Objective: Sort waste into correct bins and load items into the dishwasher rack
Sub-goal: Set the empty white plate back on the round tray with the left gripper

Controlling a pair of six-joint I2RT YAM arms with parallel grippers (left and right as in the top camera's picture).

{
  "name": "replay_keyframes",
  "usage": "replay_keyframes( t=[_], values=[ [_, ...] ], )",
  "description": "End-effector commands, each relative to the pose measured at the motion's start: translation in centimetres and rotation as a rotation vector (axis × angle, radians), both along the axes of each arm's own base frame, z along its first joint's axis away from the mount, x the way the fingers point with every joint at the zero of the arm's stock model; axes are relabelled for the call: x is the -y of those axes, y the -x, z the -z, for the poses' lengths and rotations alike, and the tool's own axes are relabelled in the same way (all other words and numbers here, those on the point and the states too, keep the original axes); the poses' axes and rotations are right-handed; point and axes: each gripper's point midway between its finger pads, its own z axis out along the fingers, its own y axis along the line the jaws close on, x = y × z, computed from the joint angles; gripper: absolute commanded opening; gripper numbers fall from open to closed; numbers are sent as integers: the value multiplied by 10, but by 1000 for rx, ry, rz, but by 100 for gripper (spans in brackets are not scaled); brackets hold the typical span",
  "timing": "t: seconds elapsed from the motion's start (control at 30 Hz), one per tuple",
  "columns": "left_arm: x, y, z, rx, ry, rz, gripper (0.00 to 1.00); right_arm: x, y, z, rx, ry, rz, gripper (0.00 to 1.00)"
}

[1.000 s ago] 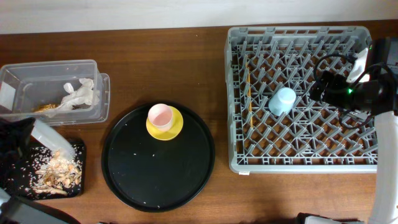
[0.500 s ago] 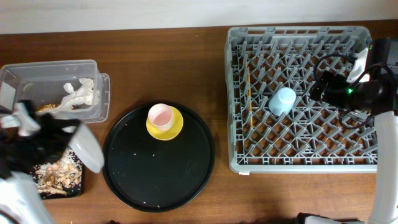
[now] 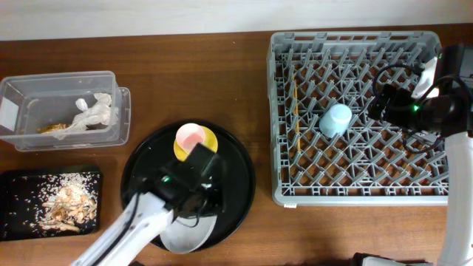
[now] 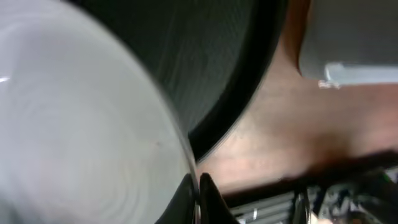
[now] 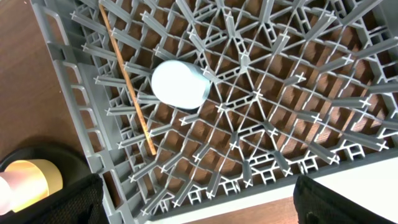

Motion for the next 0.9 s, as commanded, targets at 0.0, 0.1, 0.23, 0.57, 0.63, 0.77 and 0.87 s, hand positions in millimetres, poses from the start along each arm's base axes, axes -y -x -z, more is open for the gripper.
replay_keyframes(
  t=[0.0,0.1,0.23,0.57,0.63,0.77,0.87],
  values=[
    [-5,-11,32,-35,-107,-22,27,3,0,-1,1,6,11,98],
    [1,-18,25,-11,-95,-5,52,3,0,-1,1,6,11,98],
    [-51,-63,-78,229,-248,-143,99,3,0,-1,1,6,11,98],
    [-245,-11,-149,145,-374,-914,99,3,0,-1,1,6,11,98],
    [-245,-11,-149,145,-374,-914,99,3,0,-1,2,6,11,98],
    [-247,-19,-151,176,-366,-919,99,3,0,-1,1,6,11,98],
    [-248,-22,-153,191,-366,-922,100,3,0,-1,2,6,11,98]
  ],
)
